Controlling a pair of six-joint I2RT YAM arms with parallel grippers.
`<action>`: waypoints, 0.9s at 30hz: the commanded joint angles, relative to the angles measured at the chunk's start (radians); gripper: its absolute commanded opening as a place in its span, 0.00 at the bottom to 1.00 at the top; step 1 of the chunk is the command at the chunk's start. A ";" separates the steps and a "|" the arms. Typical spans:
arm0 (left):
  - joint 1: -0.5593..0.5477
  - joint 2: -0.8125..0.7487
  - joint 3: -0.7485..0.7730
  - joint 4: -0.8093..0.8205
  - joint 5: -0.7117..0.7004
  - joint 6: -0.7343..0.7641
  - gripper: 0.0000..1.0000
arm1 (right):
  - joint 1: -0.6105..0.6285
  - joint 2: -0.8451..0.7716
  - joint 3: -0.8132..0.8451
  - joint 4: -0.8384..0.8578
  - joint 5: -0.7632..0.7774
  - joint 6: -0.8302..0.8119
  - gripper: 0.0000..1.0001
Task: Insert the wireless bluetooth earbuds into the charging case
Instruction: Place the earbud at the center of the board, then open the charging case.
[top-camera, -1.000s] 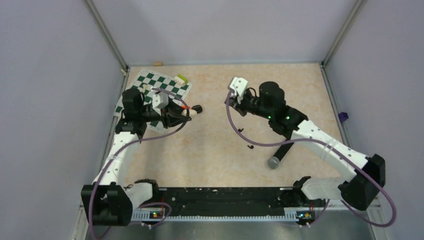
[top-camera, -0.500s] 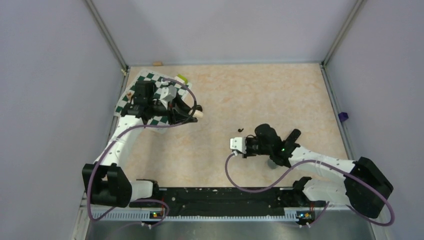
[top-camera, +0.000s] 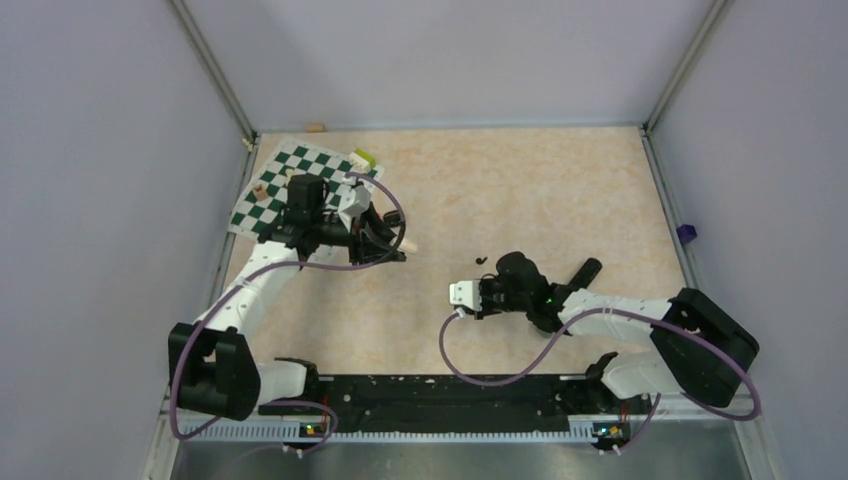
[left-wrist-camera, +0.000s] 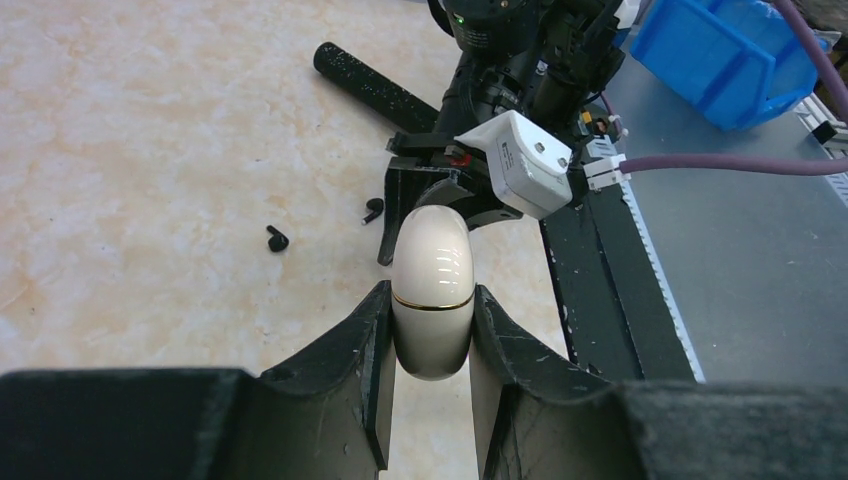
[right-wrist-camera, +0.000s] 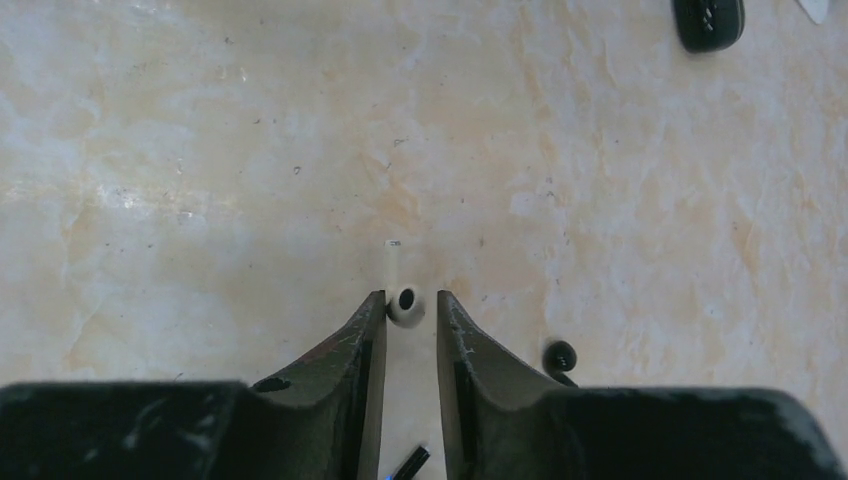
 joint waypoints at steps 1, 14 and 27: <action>-0.032 -0.036 -0.005 0.097 -0.007 -0.039 0.00 | 0.010 -0.055 0.060 0.012 0.000 0.039 0.38; -0.170 0.017 -0.024 0.082 -0.116 0.013 0.00 | -0.128 -0.233 0.506 -0.287 -0.445 0.505 0.94; -0.248 0.036 0.027 -0.044 -0.158 0.098 0.00 | -0.127 -0.175 0.323 -0.024 -0.407 0.674 0.99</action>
